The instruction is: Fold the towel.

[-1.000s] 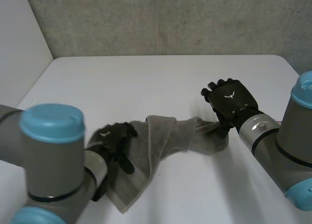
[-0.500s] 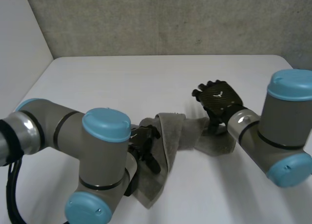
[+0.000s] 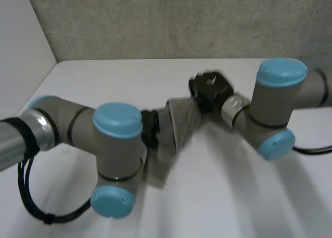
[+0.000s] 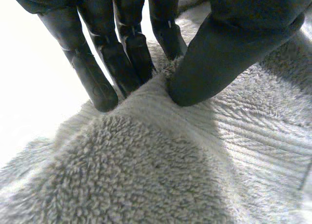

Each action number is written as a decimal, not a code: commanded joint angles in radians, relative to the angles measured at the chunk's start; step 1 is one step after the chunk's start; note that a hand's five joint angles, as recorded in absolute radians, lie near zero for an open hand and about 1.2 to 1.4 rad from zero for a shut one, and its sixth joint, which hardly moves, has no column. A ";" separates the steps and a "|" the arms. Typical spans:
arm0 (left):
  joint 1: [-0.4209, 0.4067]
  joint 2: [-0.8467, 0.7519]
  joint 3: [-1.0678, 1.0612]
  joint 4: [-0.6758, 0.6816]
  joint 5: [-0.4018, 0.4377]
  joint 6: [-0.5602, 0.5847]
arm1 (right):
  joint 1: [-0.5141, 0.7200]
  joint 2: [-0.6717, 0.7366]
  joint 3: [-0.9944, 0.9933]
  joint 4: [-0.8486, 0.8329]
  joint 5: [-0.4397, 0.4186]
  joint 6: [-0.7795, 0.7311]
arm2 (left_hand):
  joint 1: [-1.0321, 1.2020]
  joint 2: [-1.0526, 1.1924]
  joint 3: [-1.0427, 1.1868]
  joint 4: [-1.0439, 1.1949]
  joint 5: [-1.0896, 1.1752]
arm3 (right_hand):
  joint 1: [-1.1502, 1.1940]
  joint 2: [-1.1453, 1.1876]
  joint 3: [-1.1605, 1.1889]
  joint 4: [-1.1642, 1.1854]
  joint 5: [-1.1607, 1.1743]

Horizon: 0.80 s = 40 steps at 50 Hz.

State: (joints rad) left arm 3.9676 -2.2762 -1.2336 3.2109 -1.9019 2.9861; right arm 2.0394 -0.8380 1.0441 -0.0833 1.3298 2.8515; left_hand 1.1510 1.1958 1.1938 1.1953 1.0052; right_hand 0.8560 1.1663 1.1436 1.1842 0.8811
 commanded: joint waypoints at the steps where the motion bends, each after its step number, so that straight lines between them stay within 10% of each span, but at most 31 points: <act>1: 0.111 0.092 0.117 0.122 0.003 0.172 | -0.008 -0.232 0.014 -0.209 0.164 0.164 | 0.245 0.200 0.202 0.201 0.217 | 0.540 0.230 0.253 0.212 0.341; 20: 0.193 0.265 -0.202 0.162 0.038 0.215 | 0.035 -0.320 0.554 0.014 0.068 -0.046 | 0.245 0.200 0.202 0.201 0.217 | 0.540 0.230 0.253 0.212 0.341; 24: 0.205 0.267 -0.280 0.156 0.072 0.215 | 0.079 -0.319 0.559 0.134 0.077 -0.142 | 0.245 0.200 0.202 0.201 0.217 | -0.322 -0.632 -0.610 -0.650 -0.522; 28: 0.222 0.280 -0.325 0.153 0.090 0.215 | 0.074 -0.364 0.536 0.131 0.077 -0.115 | 0.031 -0.013 -0.011 -0.013 0.003 | -0.489 -0.799 -0.777 -0.817 -0.689; 33: 0.240 0.331 -0.380 0.118 0.130 0.215 | 0.071 -0.420 0.528 0.128 0.074 -0.067 | -0.769 -0.814 -0.812 -0.814 -0.798 | -0.492 -0.802 -0.780 -0.820 -0.692; 40: 0.231 0.391 -0.398 0.043 0.146 0.203 | 0.058 -0.431 0.551 0.080 0.077 -0.035 | -0.908 -0.953 -0.951 -0.952 -0.937 | -0.492 -0.802 -0.780 -0.820 -0.692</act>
State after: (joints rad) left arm 4.2063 -1.9390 -1.6186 3.3156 -1.7674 3.1981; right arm 2.1116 -1.2540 1.5777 0.0420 1.4051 2.7829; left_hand 0.3177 0.3147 0.3148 0.3138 0.1395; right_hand 0.3417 0.3927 0.3777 0.3668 0.1802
